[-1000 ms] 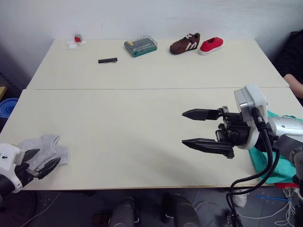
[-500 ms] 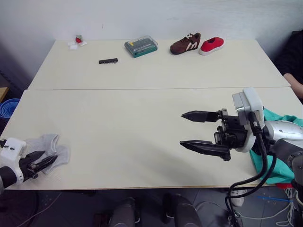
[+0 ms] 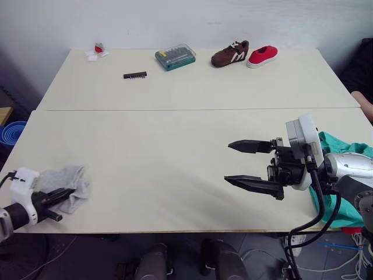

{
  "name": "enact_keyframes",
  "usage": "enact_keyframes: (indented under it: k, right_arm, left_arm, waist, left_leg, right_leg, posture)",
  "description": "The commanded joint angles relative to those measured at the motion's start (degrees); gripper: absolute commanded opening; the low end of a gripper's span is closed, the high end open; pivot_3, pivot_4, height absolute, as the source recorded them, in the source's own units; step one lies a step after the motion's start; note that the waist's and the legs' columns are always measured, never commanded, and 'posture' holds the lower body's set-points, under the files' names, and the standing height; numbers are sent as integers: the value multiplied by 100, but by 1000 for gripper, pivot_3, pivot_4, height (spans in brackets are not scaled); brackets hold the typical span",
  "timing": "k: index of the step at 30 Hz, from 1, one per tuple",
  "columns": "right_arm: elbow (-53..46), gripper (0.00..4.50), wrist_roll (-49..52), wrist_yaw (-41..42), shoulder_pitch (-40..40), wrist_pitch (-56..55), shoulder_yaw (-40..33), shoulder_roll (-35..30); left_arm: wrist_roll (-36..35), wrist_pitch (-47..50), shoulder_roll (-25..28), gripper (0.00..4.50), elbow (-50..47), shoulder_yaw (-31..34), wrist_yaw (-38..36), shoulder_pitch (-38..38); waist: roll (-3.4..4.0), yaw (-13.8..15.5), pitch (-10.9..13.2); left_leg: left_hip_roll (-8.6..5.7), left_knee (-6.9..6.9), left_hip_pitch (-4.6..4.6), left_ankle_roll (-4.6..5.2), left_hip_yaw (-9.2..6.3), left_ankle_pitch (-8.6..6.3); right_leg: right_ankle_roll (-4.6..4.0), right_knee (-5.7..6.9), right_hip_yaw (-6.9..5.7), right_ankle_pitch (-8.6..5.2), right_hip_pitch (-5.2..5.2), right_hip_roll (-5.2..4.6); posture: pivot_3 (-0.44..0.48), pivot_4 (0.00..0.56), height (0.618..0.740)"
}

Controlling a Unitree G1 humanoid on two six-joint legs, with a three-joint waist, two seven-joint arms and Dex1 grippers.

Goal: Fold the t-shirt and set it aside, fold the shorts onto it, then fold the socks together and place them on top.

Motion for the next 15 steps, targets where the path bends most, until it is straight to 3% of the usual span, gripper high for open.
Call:
enact_keyframes:
  k: [1, 4, 7, 11, 15]
  right_arm:
    - [-220, 4500, 19, 34, 66, -56, -165, -142]
    - [-283, 4500, -185, 209, 348, -126, -219, -337]
    - [-352, 4500, -272, 219, 539, -167, -269, -415]
    - [-468, 4500, -234, 117, 748, -144, -419, -416]
    - [-592, 4500, -235, -35, 917, -119, -506, -393]
  left_arm:
    - [-953, 1432, -258, 27, -1084, -445, 400, -490]
    - [-1363, 2751, -868, 27, -1690, -941, 1325, -1529]
    - [-1382, 3429, -1305, 27, -1932, -1490, 1828, -2282]
    - [-964, 3786, -2014, 27, -1673, -2310, 2580, -3234]
    - [-591, 3935, -2827, 27, -1170, -2648, 3132, -3864]
  waist:
    - [-2, 26, 0]
    - [-10, 105, 1]
    - [-24, 102, -2]
    - [-35, 101, 4]
    - [-48, 122, 11]
  left_leg:
    - [0, 3, -3, 0, 0, 1]
    - [-4, 8, -6, -1, -2, 4]
    - [-10, 11, -9, -23, -1, 29]
    - [-15, 14, -6, 6, 9, 55]
    - [-19, 17, -5, 7, 3, 61]
  right_leg:
    - [2, 1, 0, 1, -1, 0]
    - [9, 2, -1, 5, 1, 0]
    - [15, 10, -3, 8, 3, 1]
    - [24, 16, 0, 13, 4, 7]
    - [29, 19, 0, 17, 8, 7]
  posture:
    - [0, 150, 740]
    - [0, 150, 740]
    - [0, 150, 740]
    - [0, 150, 740]
    - [0, 150, 740]
